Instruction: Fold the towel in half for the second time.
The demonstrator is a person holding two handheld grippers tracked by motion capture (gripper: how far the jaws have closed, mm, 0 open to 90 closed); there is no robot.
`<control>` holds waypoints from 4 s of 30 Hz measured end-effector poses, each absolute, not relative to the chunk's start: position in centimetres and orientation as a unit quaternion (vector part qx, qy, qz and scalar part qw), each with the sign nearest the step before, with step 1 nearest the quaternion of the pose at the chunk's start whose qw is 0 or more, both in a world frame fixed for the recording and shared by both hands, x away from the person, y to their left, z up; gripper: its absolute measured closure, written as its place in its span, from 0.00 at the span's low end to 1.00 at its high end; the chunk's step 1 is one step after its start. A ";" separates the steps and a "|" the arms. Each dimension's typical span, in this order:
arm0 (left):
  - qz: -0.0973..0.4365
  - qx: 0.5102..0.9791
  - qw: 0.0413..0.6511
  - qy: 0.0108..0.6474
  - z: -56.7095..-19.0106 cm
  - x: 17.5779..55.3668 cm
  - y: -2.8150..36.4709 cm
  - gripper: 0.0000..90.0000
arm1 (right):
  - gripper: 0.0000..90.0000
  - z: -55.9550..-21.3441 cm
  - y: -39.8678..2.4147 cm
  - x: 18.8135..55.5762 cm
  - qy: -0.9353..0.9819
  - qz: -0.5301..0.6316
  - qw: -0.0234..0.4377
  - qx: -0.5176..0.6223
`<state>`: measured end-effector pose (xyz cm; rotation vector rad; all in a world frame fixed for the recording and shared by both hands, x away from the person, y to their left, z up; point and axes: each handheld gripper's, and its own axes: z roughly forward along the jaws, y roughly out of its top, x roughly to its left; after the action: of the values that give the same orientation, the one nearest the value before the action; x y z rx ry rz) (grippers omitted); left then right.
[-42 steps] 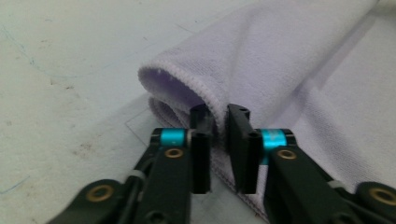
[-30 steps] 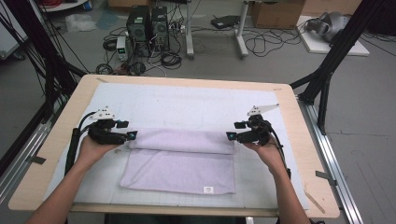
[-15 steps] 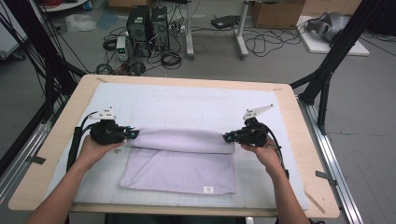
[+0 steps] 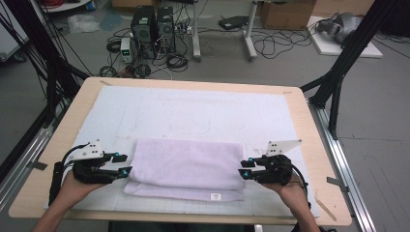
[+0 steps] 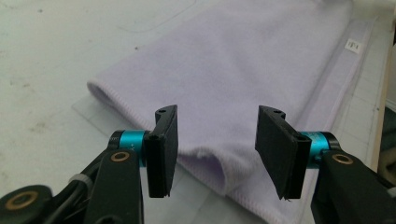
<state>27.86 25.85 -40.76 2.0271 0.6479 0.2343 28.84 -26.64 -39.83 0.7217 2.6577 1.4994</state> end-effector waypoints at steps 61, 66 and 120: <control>0.163 0.816 0.451 0.323 -42.4 33.7 24.4 0.52 | 0.43 -41.5 -25.9 35.0 0.851 0.426 0.077 0.297; 0.156 0.819 0.430 0.347 -43.7 34.9 24.3 0.49 | 0.39 -42.9 -26.2 36.3 0.848 0.415 0.060 0.324; 0.170 0.793 0.454 0.370 -40.6 37.8 22.0 0.44 | 0.37 -40.1 -25.1 40.0 0.826 0.436 0.103 0.341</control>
<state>37.77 22.04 -40.60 1.9564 0.9127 0.4195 40.00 -25.11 -40.09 1.0074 2.4392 1.2866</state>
